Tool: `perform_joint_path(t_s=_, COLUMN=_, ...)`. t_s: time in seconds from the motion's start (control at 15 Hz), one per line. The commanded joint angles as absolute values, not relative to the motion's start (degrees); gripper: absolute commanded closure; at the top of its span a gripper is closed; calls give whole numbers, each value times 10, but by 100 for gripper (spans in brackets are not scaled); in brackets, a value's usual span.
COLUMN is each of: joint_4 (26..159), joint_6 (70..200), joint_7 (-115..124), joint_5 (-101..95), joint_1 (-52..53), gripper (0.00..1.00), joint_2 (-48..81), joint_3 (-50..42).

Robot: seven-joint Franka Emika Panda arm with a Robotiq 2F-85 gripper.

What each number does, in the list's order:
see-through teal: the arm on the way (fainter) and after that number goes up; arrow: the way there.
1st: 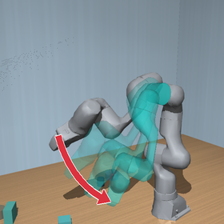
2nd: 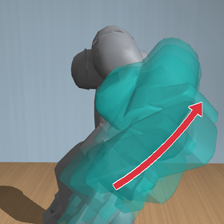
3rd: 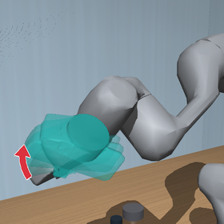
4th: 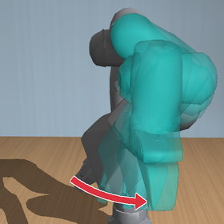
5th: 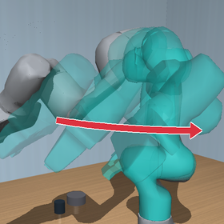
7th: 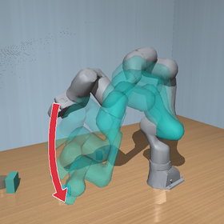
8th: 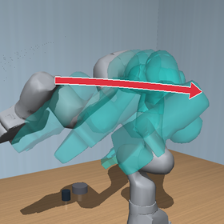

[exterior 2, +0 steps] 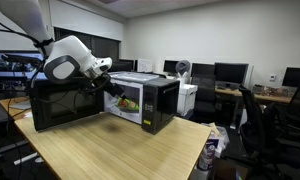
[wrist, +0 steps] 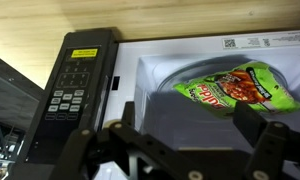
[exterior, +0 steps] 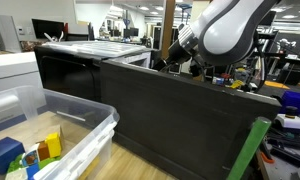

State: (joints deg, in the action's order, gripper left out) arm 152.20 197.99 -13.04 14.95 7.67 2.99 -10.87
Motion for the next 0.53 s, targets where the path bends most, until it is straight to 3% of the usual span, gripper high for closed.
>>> perform_joint_path(t_s=0.0, joint_4=1514, joint_6=1980, joint_7=-162, joint_5=142, joint_1=82, gripper=0, joint_2=32, joint_3=-122)
perform_joint_path(t_s=0.47, joint_4=1519, joint_6=1980, joint_7=-200, joint_5=144, joint_1=87, gripper=0, joint_2=37, joint_3=-127)
